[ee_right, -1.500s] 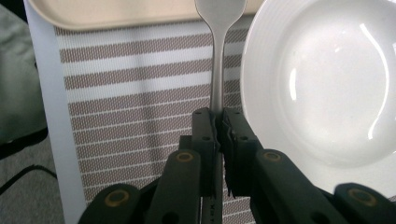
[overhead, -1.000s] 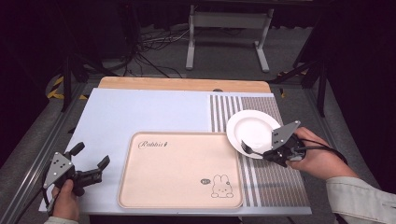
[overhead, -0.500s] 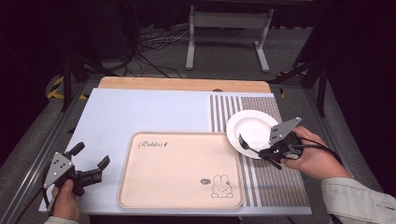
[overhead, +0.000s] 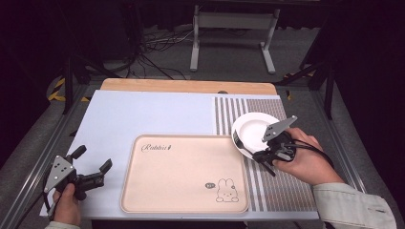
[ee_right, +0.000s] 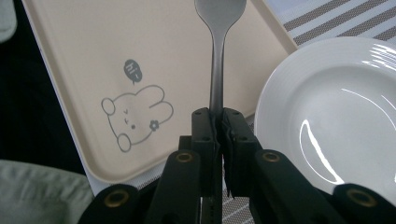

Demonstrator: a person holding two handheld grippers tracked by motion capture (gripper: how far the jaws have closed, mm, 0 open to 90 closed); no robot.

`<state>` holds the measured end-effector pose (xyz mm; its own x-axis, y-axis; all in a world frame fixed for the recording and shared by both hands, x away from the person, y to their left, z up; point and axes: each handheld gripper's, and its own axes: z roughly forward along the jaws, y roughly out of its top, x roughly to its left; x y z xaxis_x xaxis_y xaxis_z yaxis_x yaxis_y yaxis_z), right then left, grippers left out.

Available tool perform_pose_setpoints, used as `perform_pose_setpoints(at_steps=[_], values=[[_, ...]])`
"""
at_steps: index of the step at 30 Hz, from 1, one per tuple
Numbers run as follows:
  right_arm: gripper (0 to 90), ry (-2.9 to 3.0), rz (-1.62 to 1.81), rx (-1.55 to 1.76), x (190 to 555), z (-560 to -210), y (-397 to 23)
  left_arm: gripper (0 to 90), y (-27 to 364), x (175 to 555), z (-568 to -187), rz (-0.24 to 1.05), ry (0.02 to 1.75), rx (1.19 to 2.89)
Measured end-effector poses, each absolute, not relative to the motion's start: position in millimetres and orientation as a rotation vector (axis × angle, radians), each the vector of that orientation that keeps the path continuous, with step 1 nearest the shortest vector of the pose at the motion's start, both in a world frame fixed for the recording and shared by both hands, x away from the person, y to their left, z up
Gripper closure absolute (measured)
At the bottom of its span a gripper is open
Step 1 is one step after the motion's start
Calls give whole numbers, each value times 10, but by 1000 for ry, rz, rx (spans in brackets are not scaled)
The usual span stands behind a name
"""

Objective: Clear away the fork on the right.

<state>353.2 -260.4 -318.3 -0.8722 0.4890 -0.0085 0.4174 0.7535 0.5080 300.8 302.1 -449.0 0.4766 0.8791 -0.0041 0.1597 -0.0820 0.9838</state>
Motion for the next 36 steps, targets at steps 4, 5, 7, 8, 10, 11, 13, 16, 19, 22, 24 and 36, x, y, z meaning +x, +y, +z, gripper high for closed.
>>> perform_pose_setpoints(at_steps=[4, 5, 7, 8, 10, 11, 13, 16, 19, 22, 24, 36], values=[[850, 2780, 804, 815, 3537, -3168, -2498, 3, 3023, 3011, -4493, 774, 934, 1557], [850, 2775, 808, 826, 3539, -3169, -2476, 3, 3023, 3011, -4493, 774, 934, 1557], [850, 2755, 816, 861, 3536, -3167, -2427, 3, 3024, 3011, -4493, 773, 934, 1556], [850, 2746, 834, 887, 3536, -3162, -2399, 3, 3022, 3011, -4494, 771, 937, 1554], [850, 2735, 886, 945, 3543, -3159, -2368, 3, 3022, 3012, -4496, 770, 938, 1555], [850, 2727, 902, 960, 3550, -3161, -2354, 3, 3022, 3012, -4496, 770, 938, 1555], [850, 2715, 894, 1003, 3563, -3174, -2322, 3, 3021, 3011, -4495, 771, 936, 1555], [850, 2710, 884, 1033, 3567, -3190, -2294, 3, 3020, 3011, -4495, 770, 936, 1555], [850, 2691, 873, 1088, 3567, -3218, -2241, 3, 3023, 3012, -4496, 770, 937, 1554], [850, 2675, 861, 1136, 3568, -3235, -2198, 3, 3024, 3012, -4495, 769, 937, 1553], [850, 2664, 859, 1170, 3567, -3243, -2171, 3, 3022, 3012, -4495, 769, 936, 1554], [850, 2658, 834, 1297, 3551, -3331, -1971, 3, 3029, 3014, -4489, 769, 929, 1553]])
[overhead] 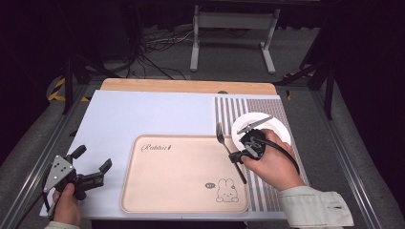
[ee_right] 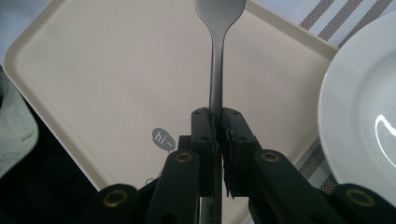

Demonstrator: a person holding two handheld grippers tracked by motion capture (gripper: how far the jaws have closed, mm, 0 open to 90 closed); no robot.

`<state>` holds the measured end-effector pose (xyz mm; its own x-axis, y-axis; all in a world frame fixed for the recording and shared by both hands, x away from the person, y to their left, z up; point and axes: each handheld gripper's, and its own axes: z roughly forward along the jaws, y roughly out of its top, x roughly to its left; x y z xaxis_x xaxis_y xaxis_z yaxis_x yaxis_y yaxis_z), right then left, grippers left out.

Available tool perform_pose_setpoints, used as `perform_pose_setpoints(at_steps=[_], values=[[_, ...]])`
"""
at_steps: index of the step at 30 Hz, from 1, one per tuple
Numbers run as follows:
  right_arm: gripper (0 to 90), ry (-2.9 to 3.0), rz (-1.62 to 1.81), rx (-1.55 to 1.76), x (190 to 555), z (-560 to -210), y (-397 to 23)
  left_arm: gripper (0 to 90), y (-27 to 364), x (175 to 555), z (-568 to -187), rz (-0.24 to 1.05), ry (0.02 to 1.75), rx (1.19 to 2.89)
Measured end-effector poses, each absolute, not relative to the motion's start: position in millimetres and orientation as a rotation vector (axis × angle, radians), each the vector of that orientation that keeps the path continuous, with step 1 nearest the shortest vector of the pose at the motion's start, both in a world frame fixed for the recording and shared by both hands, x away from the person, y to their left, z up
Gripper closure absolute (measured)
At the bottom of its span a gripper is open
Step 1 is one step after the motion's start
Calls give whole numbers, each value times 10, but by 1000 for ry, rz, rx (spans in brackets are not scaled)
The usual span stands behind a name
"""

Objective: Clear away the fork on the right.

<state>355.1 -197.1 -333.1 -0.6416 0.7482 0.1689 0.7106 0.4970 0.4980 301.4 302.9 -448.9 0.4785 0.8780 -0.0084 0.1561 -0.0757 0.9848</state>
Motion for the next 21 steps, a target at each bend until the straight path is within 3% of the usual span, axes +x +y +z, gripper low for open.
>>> perform_pose_setpoints(at_steps=[21], values=[[850, 2631, 647, 1546, 3612, -3698, -1682, 3, 3036, 3013, -4477, 770, 924, 1550]])
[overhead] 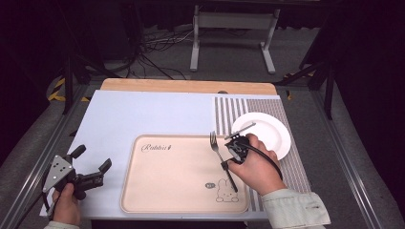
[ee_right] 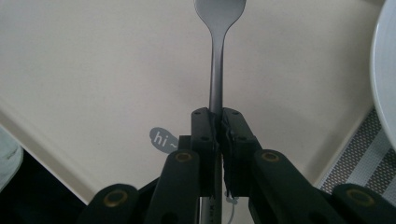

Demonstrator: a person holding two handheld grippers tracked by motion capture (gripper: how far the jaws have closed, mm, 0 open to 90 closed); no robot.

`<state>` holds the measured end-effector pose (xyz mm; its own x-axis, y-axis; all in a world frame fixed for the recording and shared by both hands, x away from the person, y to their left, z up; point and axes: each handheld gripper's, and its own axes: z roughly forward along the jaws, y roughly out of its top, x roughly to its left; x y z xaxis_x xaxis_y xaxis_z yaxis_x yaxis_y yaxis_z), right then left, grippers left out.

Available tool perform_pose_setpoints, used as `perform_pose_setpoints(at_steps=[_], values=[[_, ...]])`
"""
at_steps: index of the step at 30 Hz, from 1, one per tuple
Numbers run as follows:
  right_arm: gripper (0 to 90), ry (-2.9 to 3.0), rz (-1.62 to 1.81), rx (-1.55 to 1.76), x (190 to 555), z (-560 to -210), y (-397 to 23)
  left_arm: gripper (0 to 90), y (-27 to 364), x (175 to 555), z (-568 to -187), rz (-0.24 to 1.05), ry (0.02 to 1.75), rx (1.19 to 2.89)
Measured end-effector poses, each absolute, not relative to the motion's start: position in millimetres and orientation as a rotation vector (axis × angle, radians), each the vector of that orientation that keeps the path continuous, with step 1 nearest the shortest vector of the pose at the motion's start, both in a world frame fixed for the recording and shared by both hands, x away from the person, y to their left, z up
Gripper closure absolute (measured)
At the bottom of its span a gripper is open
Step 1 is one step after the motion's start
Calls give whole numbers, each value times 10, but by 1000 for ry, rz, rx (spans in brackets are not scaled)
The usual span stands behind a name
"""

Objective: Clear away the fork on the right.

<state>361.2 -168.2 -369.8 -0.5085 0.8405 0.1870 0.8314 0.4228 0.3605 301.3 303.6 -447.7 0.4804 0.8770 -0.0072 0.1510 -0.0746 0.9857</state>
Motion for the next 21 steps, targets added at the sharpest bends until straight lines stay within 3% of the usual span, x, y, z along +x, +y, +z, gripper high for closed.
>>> perform_pose_setpoints(at_steps=[21], values=[[849, 2652, 466, 1677, 3678, -3917, -1613, 3, 3034, 3014, -4475, 771, 925, 1548]])
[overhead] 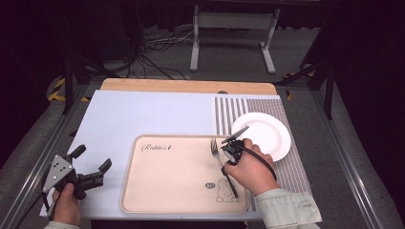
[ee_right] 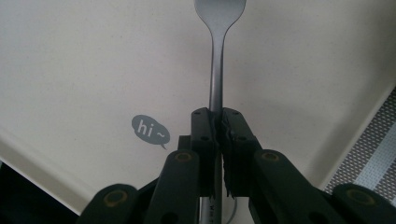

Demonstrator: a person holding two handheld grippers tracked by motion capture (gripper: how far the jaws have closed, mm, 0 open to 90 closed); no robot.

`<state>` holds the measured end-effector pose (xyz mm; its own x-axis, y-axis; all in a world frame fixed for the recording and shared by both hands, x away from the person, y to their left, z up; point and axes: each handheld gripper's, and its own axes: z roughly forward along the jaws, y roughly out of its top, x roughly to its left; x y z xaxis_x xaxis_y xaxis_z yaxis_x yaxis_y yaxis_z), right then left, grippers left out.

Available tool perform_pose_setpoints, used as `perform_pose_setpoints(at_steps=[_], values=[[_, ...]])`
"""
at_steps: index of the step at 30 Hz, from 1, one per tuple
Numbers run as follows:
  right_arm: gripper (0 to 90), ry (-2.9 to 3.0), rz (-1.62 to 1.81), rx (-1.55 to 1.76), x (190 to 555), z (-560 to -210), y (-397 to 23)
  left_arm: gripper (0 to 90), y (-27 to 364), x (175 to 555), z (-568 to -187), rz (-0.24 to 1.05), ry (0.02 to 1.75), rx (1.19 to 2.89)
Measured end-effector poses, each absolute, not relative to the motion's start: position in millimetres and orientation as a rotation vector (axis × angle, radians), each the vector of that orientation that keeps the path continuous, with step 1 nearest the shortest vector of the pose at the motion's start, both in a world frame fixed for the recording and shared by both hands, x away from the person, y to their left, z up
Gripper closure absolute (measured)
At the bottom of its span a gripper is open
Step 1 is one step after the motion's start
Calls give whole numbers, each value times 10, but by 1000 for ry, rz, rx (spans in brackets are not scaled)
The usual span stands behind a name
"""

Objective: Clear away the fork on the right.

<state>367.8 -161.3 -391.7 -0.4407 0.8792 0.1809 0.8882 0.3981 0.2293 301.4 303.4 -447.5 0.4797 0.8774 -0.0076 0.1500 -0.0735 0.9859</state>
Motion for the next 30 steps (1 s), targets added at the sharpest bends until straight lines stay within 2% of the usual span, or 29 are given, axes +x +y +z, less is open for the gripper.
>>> perform_pose_setpoints(at_steps=[30], values=[[846, -2523, -336, -1673, 3758, -4109, -1571, 3, 3026, 3018, -4482, 765, 927, 1549]])
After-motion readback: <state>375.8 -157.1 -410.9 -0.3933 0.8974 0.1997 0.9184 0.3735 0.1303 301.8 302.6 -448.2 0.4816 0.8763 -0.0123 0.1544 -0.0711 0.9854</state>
